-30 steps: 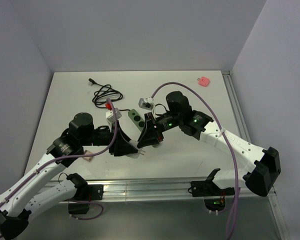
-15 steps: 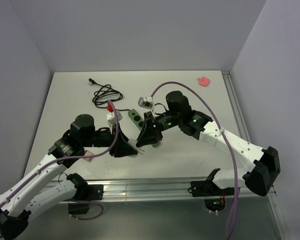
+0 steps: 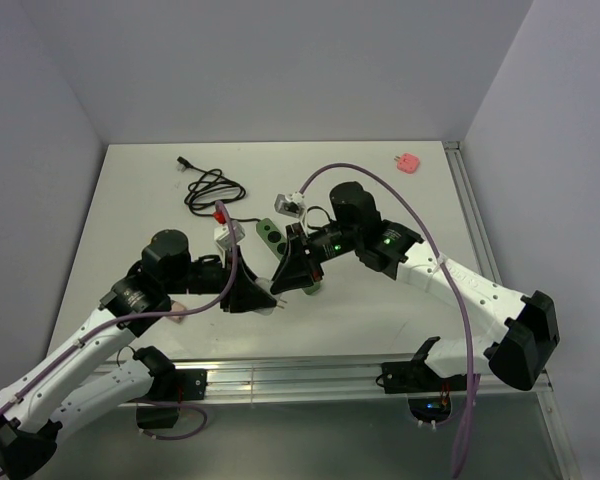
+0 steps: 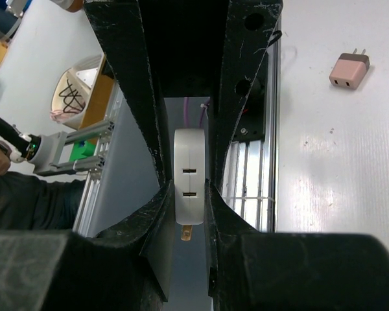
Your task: Insert the plug
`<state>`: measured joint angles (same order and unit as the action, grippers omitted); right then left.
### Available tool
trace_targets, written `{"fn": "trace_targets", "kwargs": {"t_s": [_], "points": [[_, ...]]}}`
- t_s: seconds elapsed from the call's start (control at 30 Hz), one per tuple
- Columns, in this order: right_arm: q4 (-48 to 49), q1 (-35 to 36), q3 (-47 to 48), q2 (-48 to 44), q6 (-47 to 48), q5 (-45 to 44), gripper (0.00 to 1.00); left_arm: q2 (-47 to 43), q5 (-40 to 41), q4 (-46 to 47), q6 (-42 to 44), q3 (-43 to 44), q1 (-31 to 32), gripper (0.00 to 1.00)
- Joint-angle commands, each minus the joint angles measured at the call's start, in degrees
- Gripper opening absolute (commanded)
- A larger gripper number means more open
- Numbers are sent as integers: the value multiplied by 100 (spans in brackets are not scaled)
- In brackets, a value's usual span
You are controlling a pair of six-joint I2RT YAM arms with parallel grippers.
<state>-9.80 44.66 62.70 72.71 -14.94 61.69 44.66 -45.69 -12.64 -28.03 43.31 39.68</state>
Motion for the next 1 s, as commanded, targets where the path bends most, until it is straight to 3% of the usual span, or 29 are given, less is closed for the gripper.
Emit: {"fn": "trace_targets", "kwargs": {"t_s": [0.0, 0.17, 0.37, 0.43, 0.47, 0.57, 0.6, 0.63, 0.7, 0.73, 0.8, 0.83, 0.97], "points": [[259, 77, 269, 33, -35, -26, 0, 42, -159, 324, -45, 46, 13, 36], [242, 86, 304, 33, -18, -52, 0, 86, -150, 219, 26, 72, 13, 31], [286, 86, 322, 33, -27, -69, 0, 60, -159, 87, 96, 108, 22, 17], [295, 86, 322, 33, -44, -78, 0, 60, -133, -10, 131, 108, 22, 10], [295, 86, 322, 33, -44, -87, 0, 60, -98, -45, 157, 125, 31, 0], [269, 86, 366, 33, -44, -87, 0, 60, -63, -142, 175, 160, 22, 0], [242, 86, 383, 77, -35, -87, 3, 60, 85, -185, 175, 178, 22, 0], [146, 69, 427, 86, 17, -148, 25, 60, 174, -316, 201, 221, 31, 0], [128, 43, 393, 24, -9, -315, 42, 86, 524, -536, 263, 318, 22, 0], [171, -19, 358, -19, -96, -385, 55, 104, 692, -764, 281, 423, 22, 0], [215, -141, 279, -177, -211, -491, 60, 86, 1243, -906, 281, 503, 13, 0], [250, -212, 165, -256, -350, -587, 70, 86, 1430, -1011, 263, 590, 13, 0], [-337, -642, 33, -678, -466, -2025, 71, 262, 2379, -1608, 272, 880, 5, 0]]}}
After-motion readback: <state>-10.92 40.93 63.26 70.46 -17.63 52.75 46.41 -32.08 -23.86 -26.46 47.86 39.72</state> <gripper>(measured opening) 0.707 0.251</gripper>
